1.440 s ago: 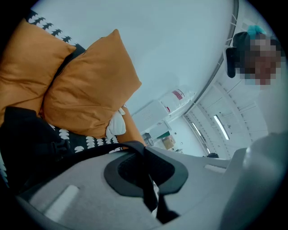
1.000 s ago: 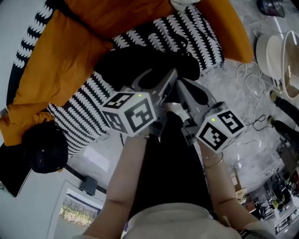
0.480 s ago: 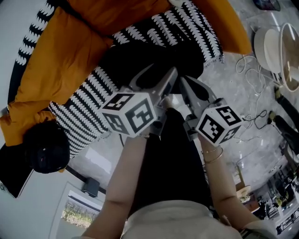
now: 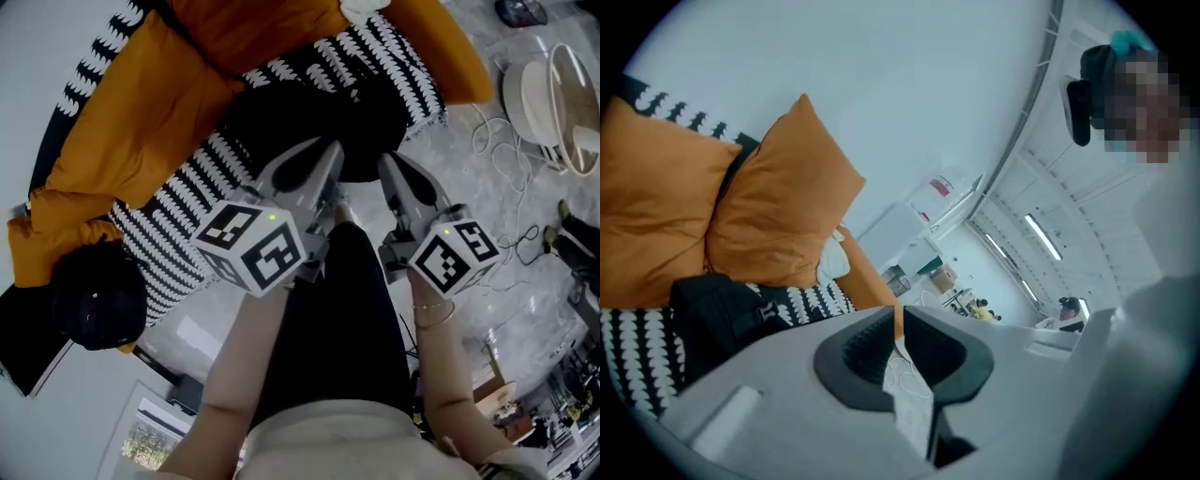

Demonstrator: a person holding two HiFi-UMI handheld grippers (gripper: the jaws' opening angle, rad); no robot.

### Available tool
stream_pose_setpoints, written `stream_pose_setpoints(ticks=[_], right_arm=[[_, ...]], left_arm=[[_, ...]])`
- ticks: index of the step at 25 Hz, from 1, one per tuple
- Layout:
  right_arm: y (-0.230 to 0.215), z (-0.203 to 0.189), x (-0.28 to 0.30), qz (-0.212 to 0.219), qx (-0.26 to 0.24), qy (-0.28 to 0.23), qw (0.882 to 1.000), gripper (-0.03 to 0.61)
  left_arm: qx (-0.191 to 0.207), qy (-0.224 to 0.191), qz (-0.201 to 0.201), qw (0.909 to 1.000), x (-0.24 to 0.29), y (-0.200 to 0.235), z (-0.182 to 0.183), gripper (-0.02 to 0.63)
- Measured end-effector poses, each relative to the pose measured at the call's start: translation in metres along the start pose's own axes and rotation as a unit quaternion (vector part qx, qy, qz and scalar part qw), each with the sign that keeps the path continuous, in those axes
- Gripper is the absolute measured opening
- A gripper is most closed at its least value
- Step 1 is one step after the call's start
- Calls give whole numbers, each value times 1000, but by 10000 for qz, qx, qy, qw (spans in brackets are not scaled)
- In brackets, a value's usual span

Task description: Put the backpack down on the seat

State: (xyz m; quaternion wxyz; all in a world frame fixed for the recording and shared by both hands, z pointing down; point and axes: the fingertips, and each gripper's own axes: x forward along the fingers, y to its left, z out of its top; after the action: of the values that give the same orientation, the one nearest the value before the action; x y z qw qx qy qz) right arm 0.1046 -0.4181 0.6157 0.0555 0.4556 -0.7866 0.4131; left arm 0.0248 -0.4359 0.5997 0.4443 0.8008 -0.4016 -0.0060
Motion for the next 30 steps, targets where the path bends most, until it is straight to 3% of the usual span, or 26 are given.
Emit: stream_pose_setpoints(ticks=[6,9,13,20,27,30], right_arm=[[60,16,-35,102,-230,-567,9981,2],[91,28,-56,118,-382,-812,9959,2],[137,44,-79,229,-687,-913,9932,2],[202,71,-111,482,-1302,-973,9855,2],[230,92,-128,549,-1551,-1114,9801,2],[246,105,-135,739,-1659,-1209,9759,2]], left_arm=[[479,-255,-562,9969,-67,-43,29,6],[519,-344,-750,9952,-96,-69,42,6],[507,-500,-869,9937,-132,-101,62,6],[850,-562,-1093,9888,-160,-144,90,6],[463,-908,-1239,9870,-175,-168,112,6],[558,-1010,-1162,9865,-176,-177,122,6]])
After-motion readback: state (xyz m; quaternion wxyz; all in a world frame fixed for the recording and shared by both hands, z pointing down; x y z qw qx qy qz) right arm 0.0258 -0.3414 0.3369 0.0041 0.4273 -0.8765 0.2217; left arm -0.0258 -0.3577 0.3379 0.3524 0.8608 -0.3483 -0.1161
